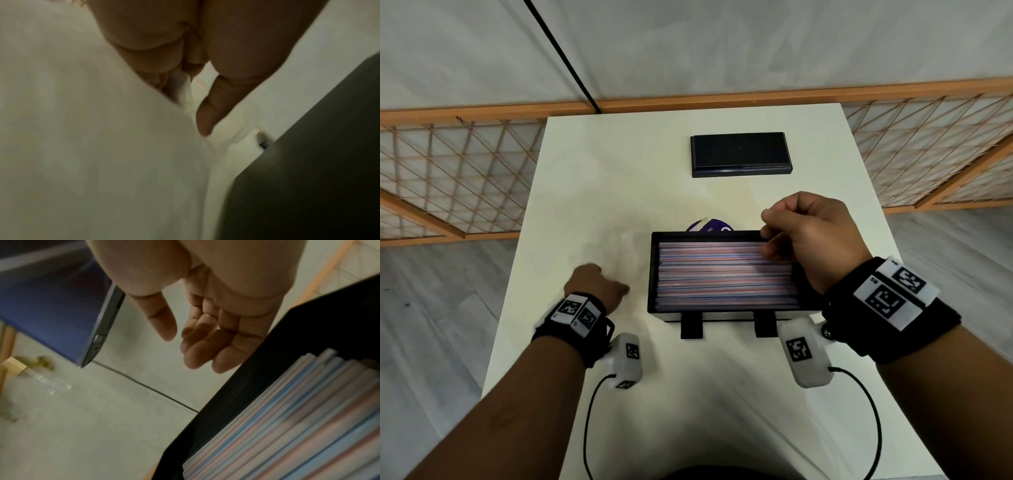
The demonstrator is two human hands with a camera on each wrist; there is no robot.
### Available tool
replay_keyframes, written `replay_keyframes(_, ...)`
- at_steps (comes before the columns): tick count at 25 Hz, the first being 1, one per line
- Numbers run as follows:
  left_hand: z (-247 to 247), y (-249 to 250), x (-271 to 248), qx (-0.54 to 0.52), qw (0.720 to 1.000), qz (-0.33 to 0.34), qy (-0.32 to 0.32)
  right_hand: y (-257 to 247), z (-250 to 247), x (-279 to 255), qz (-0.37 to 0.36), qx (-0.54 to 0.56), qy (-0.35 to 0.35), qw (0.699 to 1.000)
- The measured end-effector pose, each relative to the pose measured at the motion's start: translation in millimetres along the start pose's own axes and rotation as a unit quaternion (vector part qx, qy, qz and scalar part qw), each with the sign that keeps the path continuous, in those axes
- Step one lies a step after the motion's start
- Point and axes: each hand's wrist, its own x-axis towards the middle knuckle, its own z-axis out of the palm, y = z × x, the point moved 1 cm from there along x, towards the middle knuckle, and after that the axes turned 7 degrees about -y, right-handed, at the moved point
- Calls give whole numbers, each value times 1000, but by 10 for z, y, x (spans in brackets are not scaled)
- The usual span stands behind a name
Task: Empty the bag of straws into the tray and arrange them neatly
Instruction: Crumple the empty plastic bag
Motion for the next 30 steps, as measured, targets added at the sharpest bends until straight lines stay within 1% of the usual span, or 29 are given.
replay_keyframes(2, -284, 167, -146, -46, 995, 45, 72, -59, 66, -76, -76, -98, -5, 992)
replay_keyframes(3, -443, 278, -247, -74, 987, 83, 117, -106, 114, -128, -127, -148, -18, 981)
replay_keyframes(4, -589, 405, -375, -96, 975, 125, 157, -166, 163, -191, -183, -194, -41, 963)
replay_keyframes(6, -792, 662, -686, -132, 950, 211, 187, -305, 285, -309, -292, -255, -107, 915)
replay_keyframes(7, -836, 775, -851, -148, 939, 256, 178, -364, 356, -349, -338, -269, -140, 891)
replay_keyframes(8, -839, 873, -1018, -165, 928, 299, 150, -404, 423, -370, -372, -285, -165, 868)
replay_keyframes(9, -811, 952, -1167, -181, 917, 340, 101, -414, 476, -367, -392, -310, -180, 847)
replay_keyframes(10, -767, 1011, -1301, -193, 905, 376, 45, -415, 511, -356, -400, -338, -178, 833)
replay_keyframes(11, -716, 1051, -1391, -202, 891, 406, -9, -392, 532, -337, -405, -359, -158, 826)
replay_keyframes(12, -654, 1062, -1437, -210, 875, 432, -54, -351, 533, -305, -406, -362, -125, 830)
replay_keyframes(13, -600, 1050, -1445, -217, 859, 457, -78, -320, 506, -270, -403, -359, -78, 838)
replay_keyframes(14, -567, 1032, -1430, -221, 845, 481, -68, -297, 455, -226, -394, -361, -35, 845)
replay_keyframes(15, -560, 990, -1419, -210, 841, 499, -22, -292, 411, -188, -378, -372, 7, 847)
replay_keyframes(16, -546, 931, -1395, -192, 843, 501, 43, -298, 362, -162, -370, -388, 53, 842)
replay_keyframes(17, -526, 875, -1394, -182, 850, 486, 94, -313, 319, -145, -372, -394, 99, 835)
replay_keyframes(18, -501, 835, -1402, -182, 858, 471, 92, -340, 303, -149, -385, -379, 134, 831)
replay_keyframes(19, -457, 825, -1432, -206, 861, 465, 13, -363, 325, -172, -401, -350, 152, 833)
replay_keyframes(20, -407, 835, -1472, -250, 841, 468, -102, -383, 379, -210, -414, -312, 135, 844)
replay_keyframes(21, -347, 843, -1485, -300, 802, 474, -206, -383, 462, -257, -422, -270, 80, 862)
replay_keyframes(22, -281, 838, -1457, -347, 761, 479, -267, -373, 551, -322, -420, -235, 5, 876)
replay_keyframes(23, -269, 814, -1396, -393, 733, 475, -286, -367, 655, -394, -409, -206, -72, 886)
replay_keyframes(24, -297, 784, -1351, -431, 721, 458, -289, -352, 746, -460, -380, -171, -148, 897)
replay_keyframes(25, -344, 738, -1298, -461, 720, 433, -285, -341, 818, -507, -333, -127, -218, 908)
replay_keyframes(26, -387, 672, -1223, -475, 728, 412, -273, -336, 877, -531, -280, -88, -275, 916)
replay_keyframes(27, -418, 602, -1152, -472, 739, 406, -258, -318, 917, -526, -240, -69, -309, 918)
replay_keyframes(28, -435, 539, -1078, -460, 750, 410, -239, -294, 949, -509, -225, -78, -317, 918)
replay_keyframes(29, -461, 488, -1033, -450, 759, 419, -212, -273, 969, -497, -235, -111, -293, 920)
replay_keyframes(30, -494, 458, -998, -445, 774, 416, -173, -266, 984, -504, -259, -163, -243, 920)
